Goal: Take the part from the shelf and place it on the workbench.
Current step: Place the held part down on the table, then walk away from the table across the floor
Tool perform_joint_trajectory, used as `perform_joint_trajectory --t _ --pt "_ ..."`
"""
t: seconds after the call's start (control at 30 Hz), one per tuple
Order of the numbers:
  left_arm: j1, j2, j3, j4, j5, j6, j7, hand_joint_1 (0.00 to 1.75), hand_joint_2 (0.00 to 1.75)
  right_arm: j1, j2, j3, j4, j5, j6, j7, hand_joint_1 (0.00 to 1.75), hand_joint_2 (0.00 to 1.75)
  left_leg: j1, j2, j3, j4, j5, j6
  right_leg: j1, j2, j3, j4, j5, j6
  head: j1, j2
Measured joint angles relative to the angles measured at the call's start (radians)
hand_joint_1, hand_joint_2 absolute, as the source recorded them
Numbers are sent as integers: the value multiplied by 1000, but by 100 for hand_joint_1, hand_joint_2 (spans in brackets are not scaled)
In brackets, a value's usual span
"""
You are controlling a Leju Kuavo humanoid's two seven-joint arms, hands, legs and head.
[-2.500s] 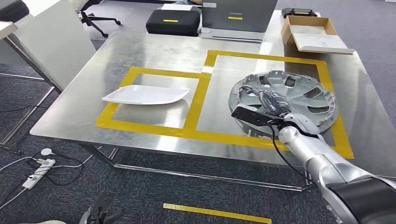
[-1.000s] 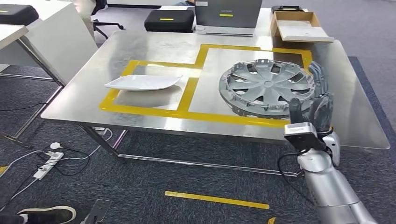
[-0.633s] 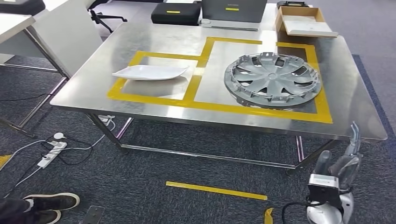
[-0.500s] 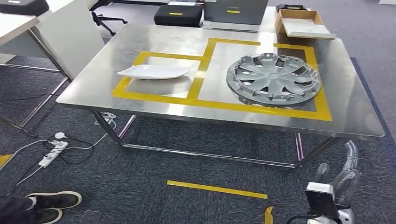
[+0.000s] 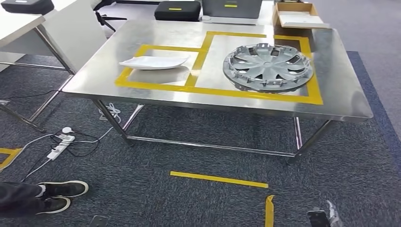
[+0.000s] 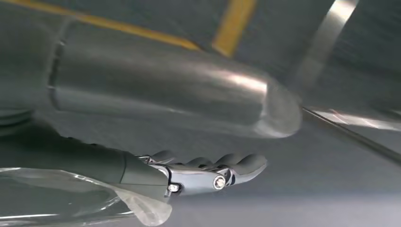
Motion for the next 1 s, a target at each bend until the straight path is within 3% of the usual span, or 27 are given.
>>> perform_joint_trajectory --t 0.07,0.1,0.13,0.17,0.2,0.27,0.33,0.43,0.5,0.6,0.63,0.67,0.7,0.73,0.77,0.83,0.87,0.93,1.0 --pt "3 -5 -2 1 -3 0 -1 0 0 -9 -1 -24 92 0 42 16 0 0 2 0 -24 123 -108 -8 2 -3 -23 4 19 -9 -3 0" --pt "3 -7 -2 2 -4 0 -1 0 0 -12 -2 -33 131 1 62 29 0 0 3 0 -33 189 -144 -10 4 -4 -36 8 29 -11 -3 0" --pt "2 -9 -2 3 -4 0 0 0 0 -15 -3 -40 165 4 81 47 0 0 3 0 -32 234 -157 -10 6 -5 -51 14 39 -11 -3 0" --pt "2 -10 -2 3 -5 -1 0 0 0 -18 -4 -44 196 9 104 70 0 0 3 0 -18 247 -148 -8 8 -5 -67 19 48 -11 -3 0" --pt "2 -11 -2 4 -7 -3 1 0 0 -22 -4 -46 223 13 130 101 0 0 2 0 13 222 -124 -4 10 -5 -84 25 57 -11 -3 0" --pt "1 -13 -3 4 -13 -14 1 0 0 -27 -5 -50 265 16 192 174 0 0 -2 -2 110 88 -84 11 13 -3 -113 32 73 -9 -3 0" --pt "-2 -14 -7 5 -25 -27 2 0 0 -30 -4 -56 300 16 253 261 0 0 -9 -4 187 -42 -82 25 13 -4 -130 36 89 -1 -2 0" --pt "-2 -17 -19 9 -57 -32 33 0 0 -33 3 -60 340 24 298 376 0 0 -15 -4 197 -96 -73 34 7 -5 -147 33 108 16 -3 0" --pt "-2 -19 -32 12 -86 -32 72 0 0 -32 8 -60 358 40 319 424 0 0 -11 -3 188 -110 -53 45 5 1 -168 67 65 24 -1 0" --pt "-3 -19 -54 15 -111 -28 106 0 0 -34 17 -60 375 59 332 454 0 0 -10 -7 158 -108 -32 54 2 8 -216 239 -63 32 3 0" --pt "-4 -19 -60 16 -113 -24 113 0 0 -36 20 -59 379 64 330 461 0 0 -10 -11 146 -104 -26 53 2 8 -220 284 -75 35 3 0" --pt "-4 -19 -63 17 -114 -19 122 0 0 -38 21 -59 382 71 325 469 0 0 -10 -15 133 -99 -21 51 1 8 -212 303 -60 37 3 0" --pt "-4 -20 -65 18 -114 -14 133 0 0 -39 22 -58 384 81 318 478 0 0 -9 -22 119 -93 -16 49 -1 10 -191 292 -27 39 4 0" --pt "-5 -21 -66 19 -113 -10 143 0 0 -40 23 -56 385 93 310 488 0 0 -9 -30 105 -85 -10 45 -3 18 -156 252 9 39 3 0" --pt "-5 -23 -66 20 -114 -9 152 0 0 -40 24 -52 386 105 303 497 0 0 -8 -38 92 -76 -6 41 -5 38 -111 193 26 38 4 0" --pt "-8 -26 -66 21 -114 -7 161 0 0 -40 28 -42 389 123 297 509 0 0 -9 -58 71 -58 3 31 -9 76 -30 72 9 35 3 0" --pt "-10 -27 -67 21 -114 -7 163 0 0 -41 30 -38 390 127 295 512 0 0 -10 -69 64 -52 9 26 -9 84 -9 37 -9 32 3 0" --pt "-10 -27 -67 21 -117 -6 166 0 0 -44 34 -31 393 140 291 522 0 0 -9 -84 53 -44 17 16 -9 66 -8 19 -18 22 4 0" --pt "-8 -26 -70 22 -129 -4 177 0 0 -46 37 -15 395 167 284 547 0 0 -7 -64 39 -12 -14 4 -10 40 -11 18 -12 8 -1 0"
